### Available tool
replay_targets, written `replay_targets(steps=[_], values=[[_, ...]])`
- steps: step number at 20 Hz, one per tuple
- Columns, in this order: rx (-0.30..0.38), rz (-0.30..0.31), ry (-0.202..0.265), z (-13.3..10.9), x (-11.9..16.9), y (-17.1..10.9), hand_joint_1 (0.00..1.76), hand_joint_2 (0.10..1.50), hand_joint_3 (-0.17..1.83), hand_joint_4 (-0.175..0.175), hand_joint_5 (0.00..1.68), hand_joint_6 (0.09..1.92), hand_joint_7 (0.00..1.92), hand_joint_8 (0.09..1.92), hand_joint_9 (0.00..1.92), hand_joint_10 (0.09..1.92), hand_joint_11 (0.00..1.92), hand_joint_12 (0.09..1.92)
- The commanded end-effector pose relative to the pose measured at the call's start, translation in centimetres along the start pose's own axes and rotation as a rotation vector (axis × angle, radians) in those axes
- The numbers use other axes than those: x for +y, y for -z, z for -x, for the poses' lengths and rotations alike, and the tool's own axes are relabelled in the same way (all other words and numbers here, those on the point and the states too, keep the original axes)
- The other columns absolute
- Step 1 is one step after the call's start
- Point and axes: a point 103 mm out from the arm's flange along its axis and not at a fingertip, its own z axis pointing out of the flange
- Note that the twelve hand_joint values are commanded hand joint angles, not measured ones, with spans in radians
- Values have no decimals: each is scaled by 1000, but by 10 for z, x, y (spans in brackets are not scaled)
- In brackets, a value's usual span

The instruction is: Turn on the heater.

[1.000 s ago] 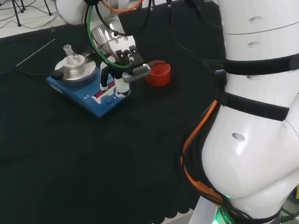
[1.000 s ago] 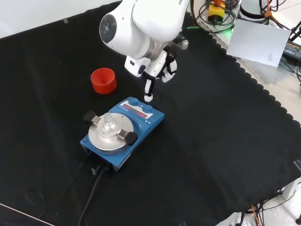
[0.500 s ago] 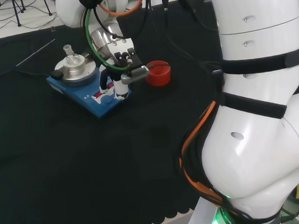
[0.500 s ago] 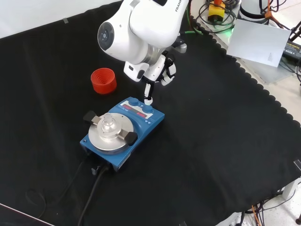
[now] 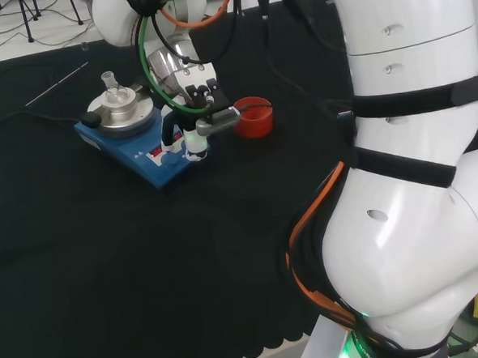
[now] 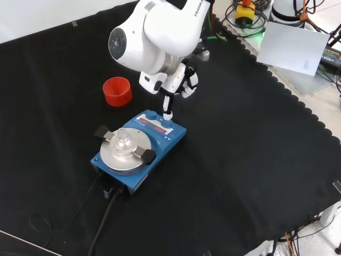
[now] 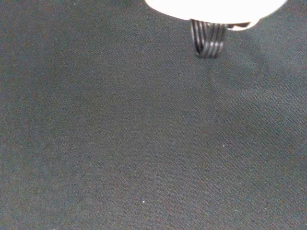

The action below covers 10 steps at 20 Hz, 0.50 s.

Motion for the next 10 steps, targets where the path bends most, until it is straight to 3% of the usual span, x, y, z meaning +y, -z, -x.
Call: replay_targets(steps=[1,10], values=[[5,-9,5,1,3,-3,1474,610,1090,7,476,183,1888,1503,1920,1540,1920,1834],[3,-22,4,1,10,-7,1475,612,1090,7,484,187,1888,1503,1920,1540,1920,1833]])
